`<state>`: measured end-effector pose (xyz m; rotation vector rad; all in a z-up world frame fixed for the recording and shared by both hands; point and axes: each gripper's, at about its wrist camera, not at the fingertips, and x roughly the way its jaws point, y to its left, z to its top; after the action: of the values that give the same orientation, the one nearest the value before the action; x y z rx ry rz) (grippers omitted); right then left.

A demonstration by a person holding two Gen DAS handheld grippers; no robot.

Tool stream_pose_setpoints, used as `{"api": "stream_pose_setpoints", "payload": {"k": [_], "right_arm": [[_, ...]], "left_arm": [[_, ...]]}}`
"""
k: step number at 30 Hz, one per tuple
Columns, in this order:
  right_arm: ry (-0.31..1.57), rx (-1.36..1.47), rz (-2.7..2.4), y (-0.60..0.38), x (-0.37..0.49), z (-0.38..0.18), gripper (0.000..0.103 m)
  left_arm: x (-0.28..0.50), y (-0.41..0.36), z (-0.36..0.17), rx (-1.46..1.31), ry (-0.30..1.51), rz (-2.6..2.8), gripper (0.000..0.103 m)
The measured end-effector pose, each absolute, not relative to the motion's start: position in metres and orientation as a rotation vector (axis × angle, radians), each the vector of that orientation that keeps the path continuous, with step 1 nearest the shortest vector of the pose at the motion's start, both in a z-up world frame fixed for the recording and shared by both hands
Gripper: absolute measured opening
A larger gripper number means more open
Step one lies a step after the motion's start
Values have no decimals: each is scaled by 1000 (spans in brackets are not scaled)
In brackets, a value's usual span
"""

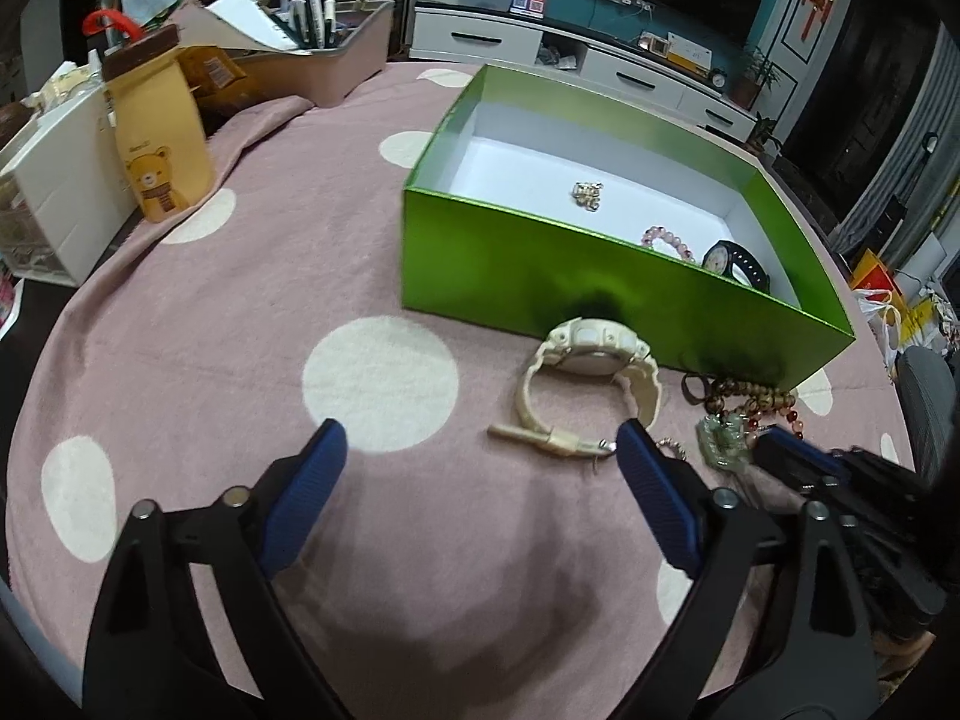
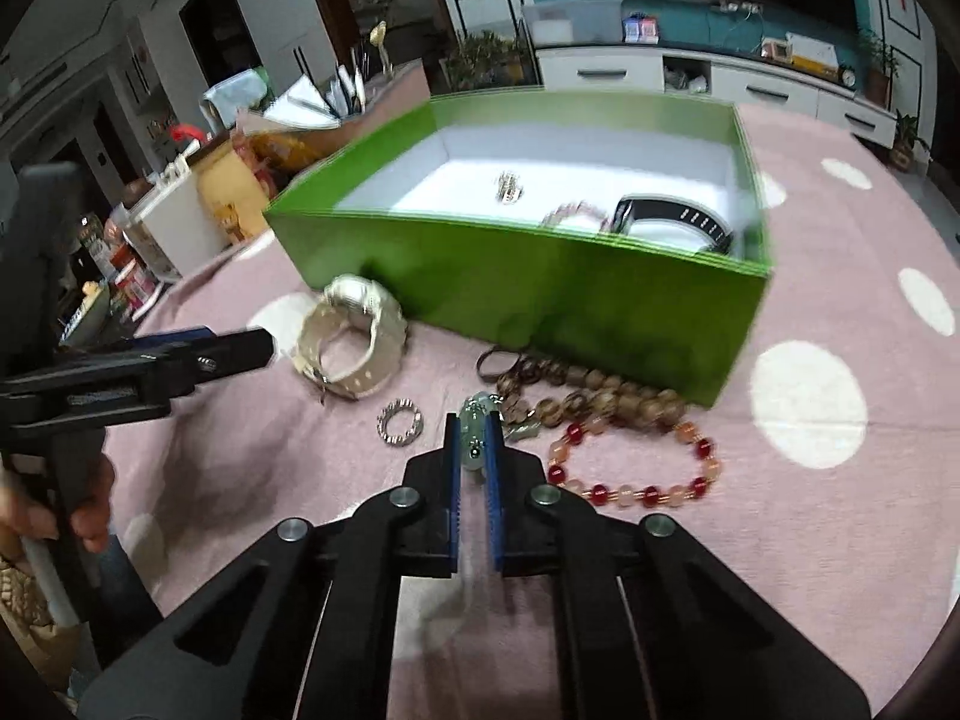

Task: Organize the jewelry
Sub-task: 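Grasp the green stone pendant with the right tool while the left grasps the white watch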

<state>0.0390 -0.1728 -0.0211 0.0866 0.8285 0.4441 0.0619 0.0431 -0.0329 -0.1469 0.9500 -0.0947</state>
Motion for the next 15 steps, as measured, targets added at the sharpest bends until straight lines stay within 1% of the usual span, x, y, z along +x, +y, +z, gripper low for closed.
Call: {"api": "stream_pose_setpoints", "payload": {"k": [4,9,11,12,13,14,15], "right_arm": [[786,124,435,-189,32,-7,7],[746,174,421,-208,26,5,7],[721,194,432,-212,23,11,7],[710,205,438,-214,22,14,7],[702,214,444,-214,22,16,7],[692,229,455,-216,22,19,7],[687,234,456,-218,21,21,7]], "left_arm": [[74,35,-34,-130,957,-112,76],[90,24,-40,-94,978,-131,67],[97,21,-43,-85,993,-140,58],[101,19,-46,-80,1009,-144,51],[104,17,-48,-76,1020,-144,43],[106,16,-52,-73,1035,-146,39],[108,15,-54,-73,1045,-151,31]]}}
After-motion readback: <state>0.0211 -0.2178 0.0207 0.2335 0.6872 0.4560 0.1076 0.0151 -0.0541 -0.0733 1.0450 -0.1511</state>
